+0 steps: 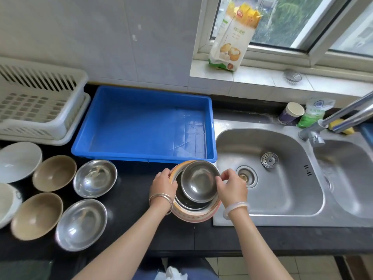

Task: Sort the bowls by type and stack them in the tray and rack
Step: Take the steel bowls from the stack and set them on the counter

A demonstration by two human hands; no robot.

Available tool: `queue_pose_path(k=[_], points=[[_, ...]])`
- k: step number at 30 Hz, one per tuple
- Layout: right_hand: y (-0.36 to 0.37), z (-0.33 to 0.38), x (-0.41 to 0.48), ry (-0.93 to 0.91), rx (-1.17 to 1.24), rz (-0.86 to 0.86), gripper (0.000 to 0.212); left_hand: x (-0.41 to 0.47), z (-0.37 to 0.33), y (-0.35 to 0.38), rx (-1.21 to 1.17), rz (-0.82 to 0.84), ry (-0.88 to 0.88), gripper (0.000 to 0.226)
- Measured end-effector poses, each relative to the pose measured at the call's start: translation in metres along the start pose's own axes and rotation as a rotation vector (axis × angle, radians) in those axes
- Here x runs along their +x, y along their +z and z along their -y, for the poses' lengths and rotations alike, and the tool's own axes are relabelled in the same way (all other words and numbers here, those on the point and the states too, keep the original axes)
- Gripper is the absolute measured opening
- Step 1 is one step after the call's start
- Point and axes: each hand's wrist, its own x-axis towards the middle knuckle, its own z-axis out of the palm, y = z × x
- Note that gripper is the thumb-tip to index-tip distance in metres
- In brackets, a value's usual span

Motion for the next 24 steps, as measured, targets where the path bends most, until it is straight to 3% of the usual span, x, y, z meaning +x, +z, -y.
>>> queue_pose_path(k=[6,17,24], points=[[-0.019,-0.003,0.004,-0.003,0.093,-0.026,0.015,-0.002,-0.007,0.002,0.139,0.031,0.011,0.025],[-0.028,-0.015,-0.002,0.056,0.173,-0.003,0.020,-0.006,-0.019,-0.002,0.250,0.020,0.087,0.026],[-0.037,-0.013,0.001,0.055,0.218,0.007,0.015,-0.013,-0.026,-0.010,0.289,-0.033,0.146,0.004]])
